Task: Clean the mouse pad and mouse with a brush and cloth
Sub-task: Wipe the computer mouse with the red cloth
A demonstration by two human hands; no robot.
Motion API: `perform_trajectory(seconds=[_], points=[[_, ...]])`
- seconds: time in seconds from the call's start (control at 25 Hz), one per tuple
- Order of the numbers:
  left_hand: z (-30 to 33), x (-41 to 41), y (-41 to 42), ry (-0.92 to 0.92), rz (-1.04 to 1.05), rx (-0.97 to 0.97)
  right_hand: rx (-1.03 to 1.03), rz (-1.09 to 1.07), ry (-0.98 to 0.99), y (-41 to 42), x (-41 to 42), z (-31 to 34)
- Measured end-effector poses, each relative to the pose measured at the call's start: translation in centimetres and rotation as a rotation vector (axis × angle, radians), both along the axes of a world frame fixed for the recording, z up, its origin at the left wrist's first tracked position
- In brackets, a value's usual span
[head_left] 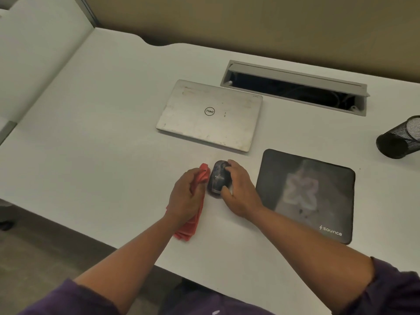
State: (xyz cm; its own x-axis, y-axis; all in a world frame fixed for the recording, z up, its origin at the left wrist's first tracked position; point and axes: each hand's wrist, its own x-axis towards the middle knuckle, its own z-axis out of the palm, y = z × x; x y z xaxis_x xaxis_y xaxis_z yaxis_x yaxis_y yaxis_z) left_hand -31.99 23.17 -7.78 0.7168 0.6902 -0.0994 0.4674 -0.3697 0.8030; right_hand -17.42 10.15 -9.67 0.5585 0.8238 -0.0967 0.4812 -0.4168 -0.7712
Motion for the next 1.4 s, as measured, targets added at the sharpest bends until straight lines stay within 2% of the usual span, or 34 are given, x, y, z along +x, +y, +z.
perform_trajectory(seconds=[0.28, 0.52, 0.68, 0.76, 0.92, 1.08, 1.4], points=[[-0.8, -0.1, 0.1, -0.021, -0.050, 0.033, 0.024, -0.076, -0.015, 0.2, -0.1, -0.7], [-0.3, -1.0, -1.6, -0.057, 0.049, -0.042, 0.021, -0.067, -0.071, 0.4, -0.2, -1.1], [-0.7, -1.2, -2.7, -0.029, -0.028, 0.115, 0.014, -0.057, -0.078, 0.4, -0.2, -1.1], [-0.8, -0.5, -2.6, -0.001, -0.021, 0.073, 0.016, -0.059, -0.070, 0.5, -0.2, -1.0], [-0.6, 0.7, -2.7, 0.002, 0.128, -0.062, 0.011, -0.050, -0.075, 0.5, -0.1, -1.0], [-0.3, 1.6, -2.7, 0.096, 0.156, -0.078, 0.011, -0.037, -0.088, 0.5, 0.0, -1.0], [-0.9, 2.3, -2.6, 0.081, 0.241, -0.181, 0.017, -0.022, -0.095, 0.4, 0.0, -1.0]])
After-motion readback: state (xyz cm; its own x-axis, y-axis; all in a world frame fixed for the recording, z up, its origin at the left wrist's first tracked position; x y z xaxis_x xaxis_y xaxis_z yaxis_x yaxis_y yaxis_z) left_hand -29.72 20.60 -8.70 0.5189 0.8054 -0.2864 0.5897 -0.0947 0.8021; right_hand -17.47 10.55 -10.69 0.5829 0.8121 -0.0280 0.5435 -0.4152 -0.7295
